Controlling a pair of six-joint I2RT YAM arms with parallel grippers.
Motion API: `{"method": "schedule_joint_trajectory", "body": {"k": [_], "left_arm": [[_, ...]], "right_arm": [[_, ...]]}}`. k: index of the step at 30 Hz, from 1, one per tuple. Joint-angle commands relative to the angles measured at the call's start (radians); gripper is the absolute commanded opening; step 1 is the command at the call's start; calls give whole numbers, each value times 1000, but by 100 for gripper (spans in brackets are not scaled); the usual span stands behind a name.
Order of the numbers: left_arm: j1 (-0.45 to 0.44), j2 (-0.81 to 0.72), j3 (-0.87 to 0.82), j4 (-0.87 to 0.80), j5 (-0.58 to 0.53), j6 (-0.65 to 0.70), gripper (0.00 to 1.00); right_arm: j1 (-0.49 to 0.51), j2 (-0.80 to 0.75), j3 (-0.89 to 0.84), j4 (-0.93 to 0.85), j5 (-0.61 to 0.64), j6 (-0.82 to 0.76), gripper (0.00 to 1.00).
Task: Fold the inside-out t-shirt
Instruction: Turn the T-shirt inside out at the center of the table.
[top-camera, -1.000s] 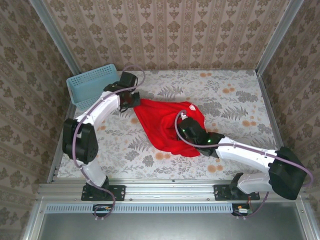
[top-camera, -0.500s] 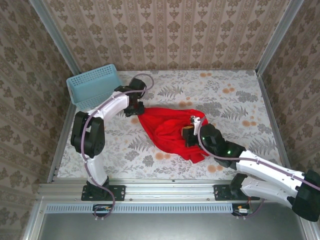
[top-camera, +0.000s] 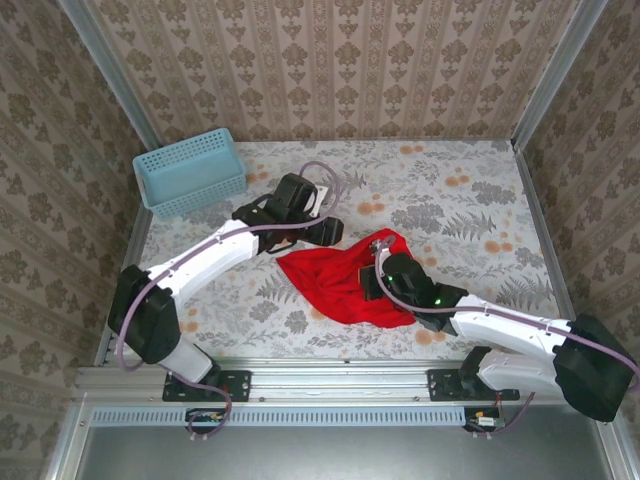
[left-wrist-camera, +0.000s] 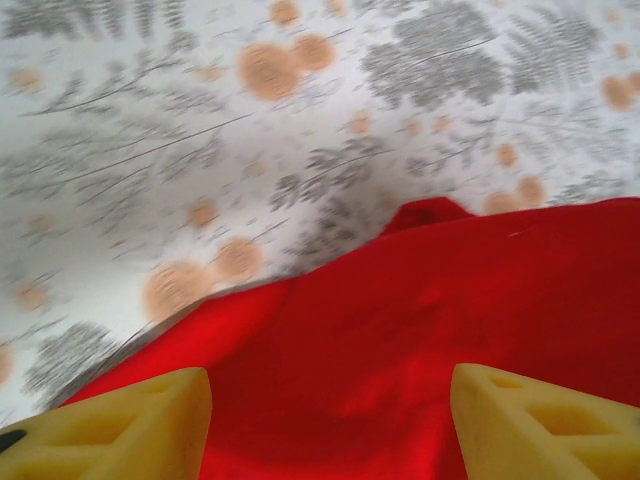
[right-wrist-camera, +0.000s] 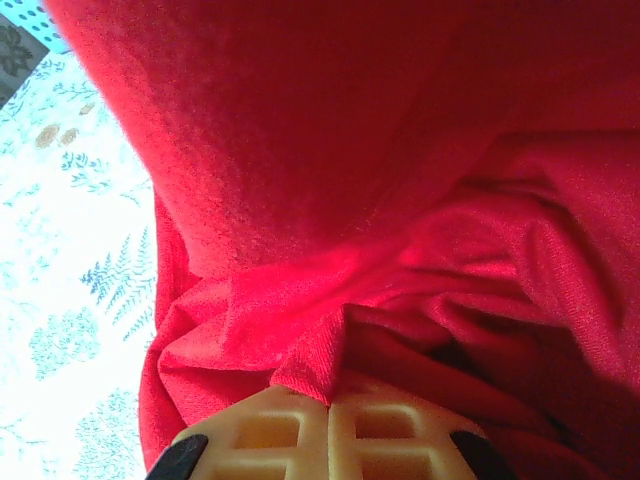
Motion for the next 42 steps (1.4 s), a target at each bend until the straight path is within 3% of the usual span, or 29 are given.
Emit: {"method": "schedule_joint_trajectory", "body": {"k": [1, 6, 13, 21, 23, 28, 31, 36, 40, 42], "left_arm": [[-12, 51, -30, 128, 181, 36, 66], [-37, 27, -78, 150, 200, 70, 67], [-63, -108, -270, 273, 208, 74, 77], [-73, -41, -241, 305, 210, 82, 80], [-66, -4, -204, 284, 146, 73, 76], [28, 132, -59, 290, 119, -46, 38], [52, 307, 169, 121, 71, -62, 21], [81, 601, 521, -239, -53, -87, 10], [123, 656, 553, -357, -116, -124, 9], [128, 619, 521, -378, -156, -108, 17]], "right_arm": [[-1, -7, 21, 37, -7, 1, 0], [-3, -20, 20, 25, 17, 7, 0], [-6, -24, 29, 11, 19, -6, 0], [-6, -11, 37, 17, 5, -6, 0], [-6, -18, 38, 13, 0, -9, 0], [4, -36, 21, 18, -37, -31, 0], [18, -56, 14, 22, -68, -44, 0], [31, -144, 20, -28, -40, -55, 0], [28, -245, -4, -89, 31, -44, 0], [22, -285, -16, -129, 76, -22, 0]]}}
